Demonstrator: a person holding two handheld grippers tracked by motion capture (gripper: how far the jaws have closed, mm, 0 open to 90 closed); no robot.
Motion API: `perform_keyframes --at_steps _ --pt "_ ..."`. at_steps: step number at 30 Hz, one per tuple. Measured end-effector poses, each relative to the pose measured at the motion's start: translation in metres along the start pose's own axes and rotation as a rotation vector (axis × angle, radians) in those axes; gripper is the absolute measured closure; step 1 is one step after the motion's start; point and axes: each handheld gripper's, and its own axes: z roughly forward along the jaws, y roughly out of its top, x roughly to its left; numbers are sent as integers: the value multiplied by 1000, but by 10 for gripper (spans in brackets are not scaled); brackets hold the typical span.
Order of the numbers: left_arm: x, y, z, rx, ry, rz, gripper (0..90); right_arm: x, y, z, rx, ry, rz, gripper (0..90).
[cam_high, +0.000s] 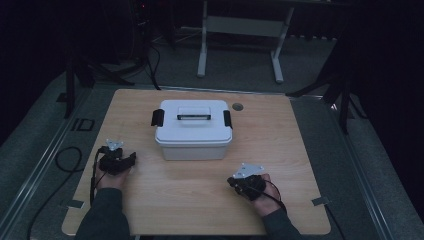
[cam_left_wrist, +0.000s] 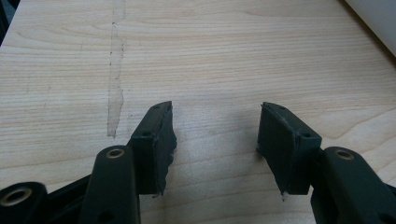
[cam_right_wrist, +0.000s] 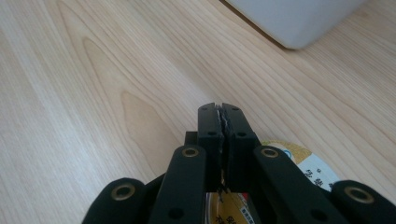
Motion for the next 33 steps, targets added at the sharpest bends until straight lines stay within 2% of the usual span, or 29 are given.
perform_keyframes --at_steps 6,14,18,23,33 --pt "0 0 0 -1 -6 0 465 -8 -7 -7 -2 -15 32 871" --pt "0 0 0 -2 -18 0 478 -9 -10 -8 0 -19 37 870" --pt "1 1 -3 -2 -55 -11 517 -8 -10 -8 -13 -12 39 812" --pt "-1 3 -14 -43 -112 -21 572 -8 -8 -10 -34 -14 36 735" --pt "-8 26 -56 -159 -197 46 678 -12 -11 -15 -49 -30 57 627"
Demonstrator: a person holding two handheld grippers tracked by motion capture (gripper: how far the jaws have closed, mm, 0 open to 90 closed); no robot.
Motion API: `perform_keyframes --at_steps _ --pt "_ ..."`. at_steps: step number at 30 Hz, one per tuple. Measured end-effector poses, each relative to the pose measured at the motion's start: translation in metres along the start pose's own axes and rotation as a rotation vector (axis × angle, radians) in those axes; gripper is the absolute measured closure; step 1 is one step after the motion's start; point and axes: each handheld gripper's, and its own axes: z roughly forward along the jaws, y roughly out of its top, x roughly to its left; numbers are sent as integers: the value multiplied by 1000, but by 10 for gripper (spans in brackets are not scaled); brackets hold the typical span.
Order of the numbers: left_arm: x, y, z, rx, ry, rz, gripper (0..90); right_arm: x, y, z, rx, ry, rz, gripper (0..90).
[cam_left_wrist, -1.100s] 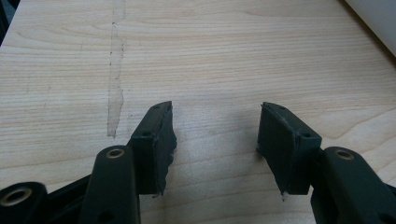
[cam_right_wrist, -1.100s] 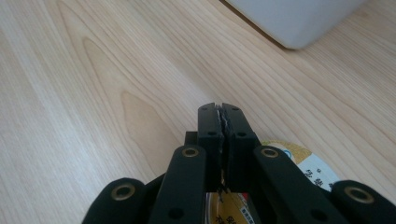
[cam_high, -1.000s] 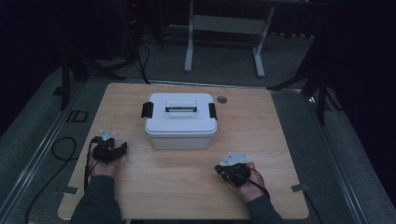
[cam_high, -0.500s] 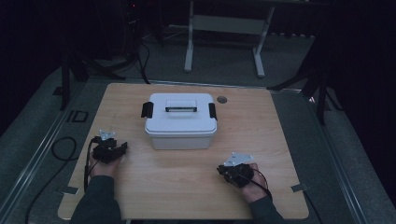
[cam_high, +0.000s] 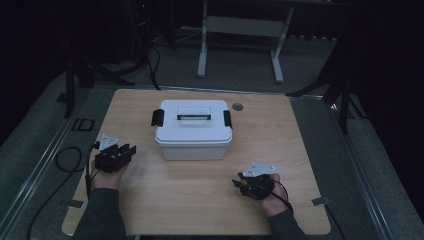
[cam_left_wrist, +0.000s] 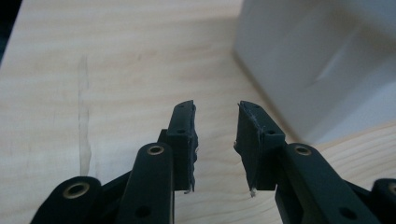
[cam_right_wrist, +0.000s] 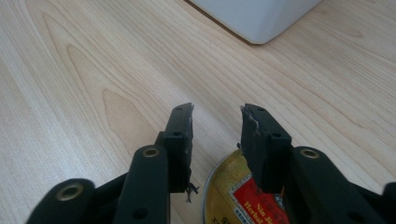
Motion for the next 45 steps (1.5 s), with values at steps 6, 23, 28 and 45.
perform_keyframes --at_steps 6,23,28,45 --pt "-11 28 -22 -46 -55 56 684 -2 -4 -2 -6 -11 12 585" --pt "-66 108 -17 -48 -118 282 665 -5 -8 -7 -14 -20 37 555" --pt "-80 122 -6 -52 -136 328 672 -5 -9 -7 -15 -20 38 555" --pt "-122 153 25 -32 -208 463 705 -5 -9 -7 -14 -17 37 553"
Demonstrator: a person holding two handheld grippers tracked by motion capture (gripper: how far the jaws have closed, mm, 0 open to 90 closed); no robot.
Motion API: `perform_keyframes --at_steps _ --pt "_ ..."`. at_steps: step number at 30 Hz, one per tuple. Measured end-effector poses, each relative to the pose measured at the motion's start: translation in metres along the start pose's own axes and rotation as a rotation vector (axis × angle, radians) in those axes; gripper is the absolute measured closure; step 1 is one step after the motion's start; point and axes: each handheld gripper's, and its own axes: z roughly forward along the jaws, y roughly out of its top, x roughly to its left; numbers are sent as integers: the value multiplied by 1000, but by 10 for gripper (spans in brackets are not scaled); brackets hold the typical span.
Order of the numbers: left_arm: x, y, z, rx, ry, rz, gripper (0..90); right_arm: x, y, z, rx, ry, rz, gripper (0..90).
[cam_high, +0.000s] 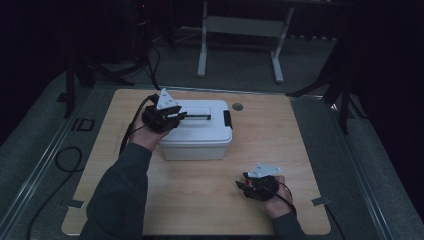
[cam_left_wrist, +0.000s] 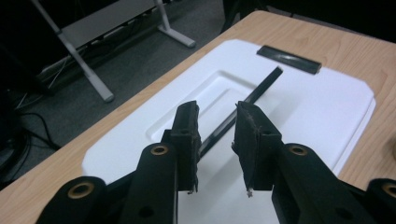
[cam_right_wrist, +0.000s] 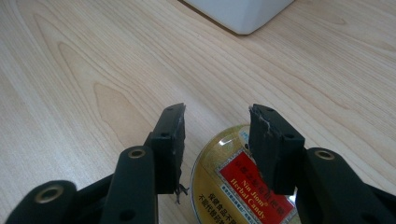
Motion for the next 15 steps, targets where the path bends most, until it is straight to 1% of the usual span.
perform_keyframes --at_steps 7,8,9,15 --pt "-1 7 9 11 -21 0 697 -1 -1 -2 -2 -3 5 552" --pt "-1 9 12 17 -43 1 677 -2 -1 -3 -3 -3 7 550" --pt "-1 10 15 23 -57 -6 675 -2 -1 -3 -3 -3 7 550" --pt "-3 12 23 28 -76 -4 658 -2 -2 -2 -1 -2 10 548"
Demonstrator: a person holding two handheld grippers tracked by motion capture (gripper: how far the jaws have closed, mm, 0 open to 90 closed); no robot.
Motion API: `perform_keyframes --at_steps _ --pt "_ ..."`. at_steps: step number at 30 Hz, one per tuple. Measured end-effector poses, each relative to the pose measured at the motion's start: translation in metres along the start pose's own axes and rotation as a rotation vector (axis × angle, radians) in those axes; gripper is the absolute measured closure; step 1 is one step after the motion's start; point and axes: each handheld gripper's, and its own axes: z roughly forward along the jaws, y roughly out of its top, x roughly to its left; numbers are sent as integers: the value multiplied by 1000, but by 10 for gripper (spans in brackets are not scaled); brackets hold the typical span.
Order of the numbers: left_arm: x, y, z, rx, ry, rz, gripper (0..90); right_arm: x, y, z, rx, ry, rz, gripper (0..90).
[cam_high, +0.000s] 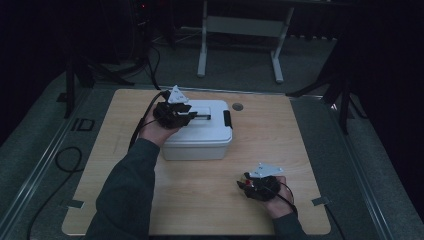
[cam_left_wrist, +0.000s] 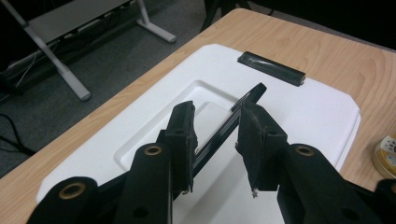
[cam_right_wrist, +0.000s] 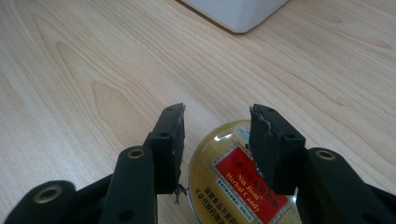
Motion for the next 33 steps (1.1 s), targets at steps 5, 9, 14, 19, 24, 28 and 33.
perform_keyframes --at_steps 5,9,14,19,24,28,33 --pt "-1 1 6 11 -2 3 656 0 0 0 0 1 -1 548" --pt "-5 7 10 13 -1 18 655 0 0 0 2 1 -2 548" --pt "-8 10 19 24 -10 18 665 -1 -1 0 0 -1 0 547" --pt "-10 8 28 42 -26 15 666 -1 -1 0 0 -1 -1 547" --pt "-11 9 30 40 -33 21 664 -1 -1 0 3 0 2 546" --pt "-13 8 31 50 -32 41 655 0 -2 1 7 -1 -3 543" --pt "-13 7 32 52 -49 37 645 0 -2 1 8 0 -5 543"
